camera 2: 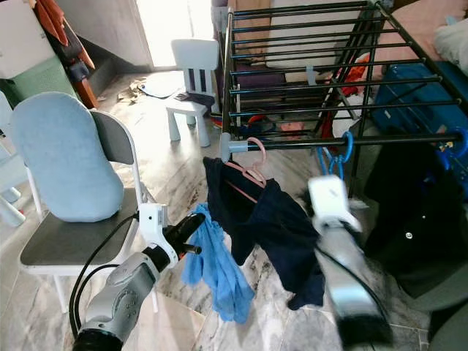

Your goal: Hang hanger

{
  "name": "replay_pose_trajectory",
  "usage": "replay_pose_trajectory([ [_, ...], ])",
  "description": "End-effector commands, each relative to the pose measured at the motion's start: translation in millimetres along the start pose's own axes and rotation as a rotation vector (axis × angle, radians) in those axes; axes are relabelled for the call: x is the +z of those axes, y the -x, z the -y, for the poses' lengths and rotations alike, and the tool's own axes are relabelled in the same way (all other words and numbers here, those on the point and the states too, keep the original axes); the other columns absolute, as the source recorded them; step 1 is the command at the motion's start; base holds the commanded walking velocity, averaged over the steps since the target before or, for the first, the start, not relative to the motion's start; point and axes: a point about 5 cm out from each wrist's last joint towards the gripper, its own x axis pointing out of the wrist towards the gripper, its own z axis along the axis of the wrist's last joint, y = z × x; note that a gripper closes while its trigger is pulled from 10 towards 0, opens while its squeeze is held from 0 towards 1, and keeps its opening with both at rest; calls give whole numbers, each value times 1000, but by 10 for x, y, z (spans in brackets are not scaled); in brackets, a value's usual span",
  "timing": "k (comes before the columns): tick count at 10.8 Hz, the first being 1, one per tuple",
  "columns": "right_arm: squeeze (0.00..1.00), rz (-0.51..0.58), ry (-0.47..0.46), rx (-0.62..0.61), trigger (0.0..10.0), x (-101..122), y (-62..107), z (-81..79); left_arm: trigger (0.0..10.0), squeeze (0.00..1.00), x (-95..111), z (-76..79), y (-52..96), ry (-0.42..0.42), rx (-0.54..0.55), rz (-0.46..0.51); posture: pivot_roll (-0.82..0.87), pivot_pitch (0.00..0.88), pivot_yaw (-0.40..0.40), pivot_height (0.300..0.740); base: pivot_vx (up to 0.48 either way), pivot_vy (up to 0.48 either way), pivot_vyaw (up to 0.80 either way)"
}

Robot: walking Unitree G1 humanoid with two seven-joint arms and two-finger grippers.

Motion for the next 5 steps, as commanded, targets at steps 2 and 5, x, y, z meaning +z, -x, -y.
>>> replay_pose_trajectory([
  [2,0,-49,-24,-44,10000,-48,-33,140,10000,0,44,38,-23,-21,-23,0,-240,0,121,740,0,0,0],
  [5,0,-195,-58,130,10000,-224,-160,21,10000,0,114,21,-57,-32,-14,18,-234,0,121,740,0,0,0],
])
